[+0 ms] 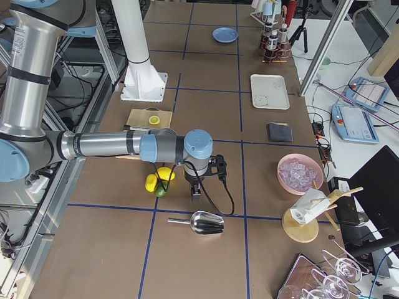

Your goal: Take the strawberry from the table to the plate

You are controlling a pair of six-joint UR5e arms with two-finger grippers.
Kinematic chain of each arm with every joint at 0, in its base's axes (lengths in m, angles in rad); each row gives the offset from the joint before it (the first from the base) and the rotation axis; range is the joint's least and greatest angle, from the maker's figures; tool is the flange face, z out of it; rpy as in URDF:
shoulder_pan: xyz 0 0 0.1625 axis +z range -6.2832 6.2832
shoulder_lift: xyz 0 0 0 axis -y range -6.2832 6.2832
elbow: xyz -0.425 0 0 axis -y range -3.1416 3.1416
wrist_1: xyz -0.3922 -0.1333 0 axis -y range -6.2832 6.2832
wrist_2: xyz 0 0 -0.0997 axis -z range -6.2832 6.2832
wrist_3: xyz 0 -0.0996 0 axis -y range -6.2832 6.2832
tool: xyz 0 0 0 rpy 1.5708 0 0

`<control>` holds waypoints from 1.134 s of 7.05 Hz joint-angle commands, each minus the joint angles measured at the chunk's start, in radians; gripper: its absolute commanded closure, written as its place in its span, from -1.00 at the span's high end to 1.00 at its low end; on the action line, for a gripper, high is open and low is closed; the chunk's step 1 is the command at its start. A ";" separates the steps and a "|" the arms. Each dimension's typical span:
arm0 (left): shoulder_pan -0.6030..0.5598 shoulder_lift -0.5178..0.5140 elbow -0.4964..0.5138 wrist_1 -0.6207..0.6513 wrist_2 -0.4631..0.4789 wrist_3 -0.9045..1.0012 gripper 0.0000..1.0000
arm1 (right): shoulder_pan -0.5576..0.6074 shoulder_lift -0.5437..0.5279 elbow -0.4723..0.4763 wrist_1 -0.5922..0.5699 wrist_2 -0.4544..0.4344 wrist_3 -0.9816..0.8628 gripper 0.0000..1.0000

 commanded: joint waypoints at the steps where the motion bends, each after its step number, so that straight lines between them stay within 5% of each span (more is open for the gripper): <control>1: 0.000 -0.019 -0.020 0.011 -0.003 0.004 1.00 | 0.002 0.005 -0.003 0.002 0.004 -0.001 1.00; 4: 0.002 -0.021 -0.020 -0.002 -0.003 0.007 1.00 | 0.002 0.028 -0.001 0.005 0.007 0.004 1.00; 6: 0.007 -0.006 0.005 -0.035 -0.018 0.008 1.00 | 0.000 0.017 -0.010 0.130 0.003 -0.001 1.00; 8: 0.165 -0.012 0.085 -0.201 -0.035 -0.007 1.00 | -0.001 0.003 -0.012 0.143 0.017 -0.012 1.00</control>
